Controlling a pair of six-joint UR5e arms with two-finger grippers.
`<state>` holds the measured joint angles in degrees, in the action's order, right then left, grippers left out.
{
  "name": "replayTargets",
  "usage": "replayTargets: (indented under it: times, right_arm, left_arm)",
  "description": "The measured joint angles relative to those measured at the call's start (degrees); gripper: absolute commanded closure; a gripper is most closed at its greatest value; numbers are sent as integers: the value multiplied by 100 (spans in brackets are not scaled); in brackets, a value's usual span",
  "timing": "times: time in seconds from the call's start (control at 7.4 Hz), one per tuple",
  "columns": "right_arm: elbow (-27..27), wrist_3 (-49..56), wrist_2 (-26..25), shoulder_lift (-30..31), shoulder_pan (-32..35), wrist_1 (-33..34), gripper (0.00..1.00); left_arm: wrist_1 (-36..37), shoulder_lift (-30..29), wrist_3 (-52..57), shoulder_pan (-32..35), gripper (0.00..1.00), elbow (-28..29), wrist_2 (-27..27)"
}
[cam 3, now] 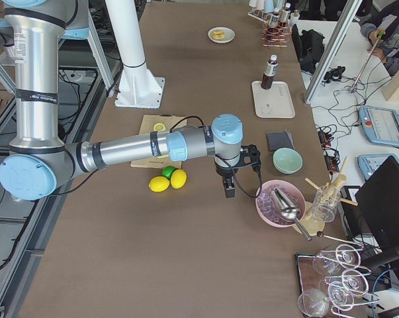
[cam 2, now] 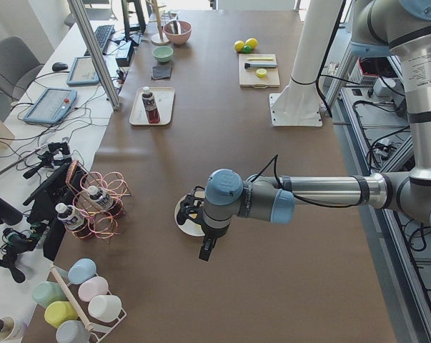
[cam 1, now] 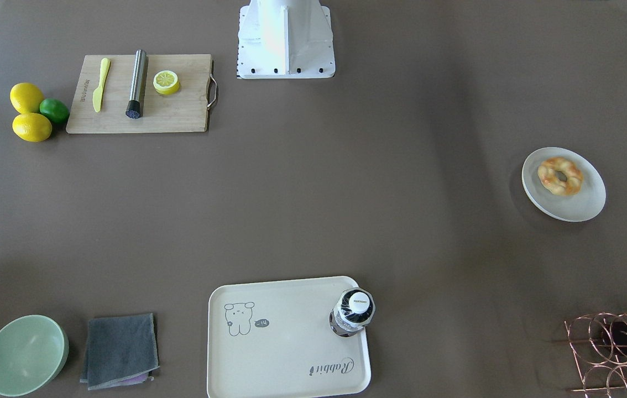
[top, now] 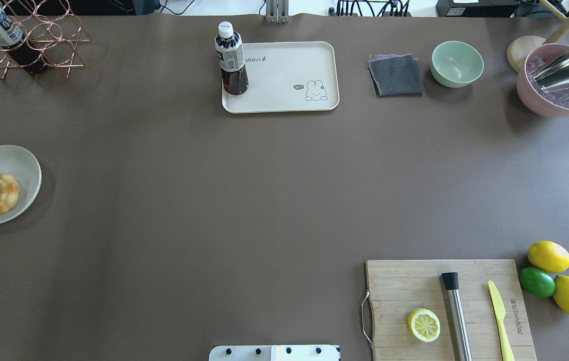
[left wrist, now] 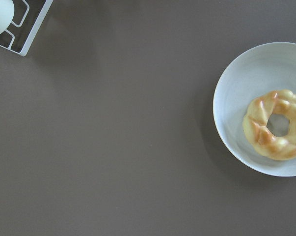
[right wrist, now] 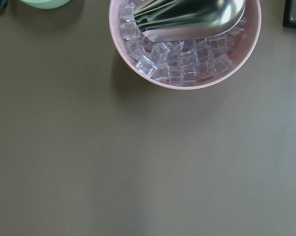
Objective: Place donut on tray
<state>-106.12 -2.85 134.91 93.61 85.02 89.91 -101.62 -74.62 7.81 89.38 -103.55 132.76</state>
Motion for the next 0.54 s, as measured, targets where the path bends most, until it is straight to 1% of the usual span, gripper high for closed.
replayTargets:
  times: [0.14,0.54]
  right_arm:
    - [-68,-1,122,1,-25,3,0]
    - [-167,19,350,41,-110,0,0]
  left_arm:
    - [-199,-1,-364,-255,3,90,-6]
    - [-1583,-21,-1436,-1019,3,741,2]
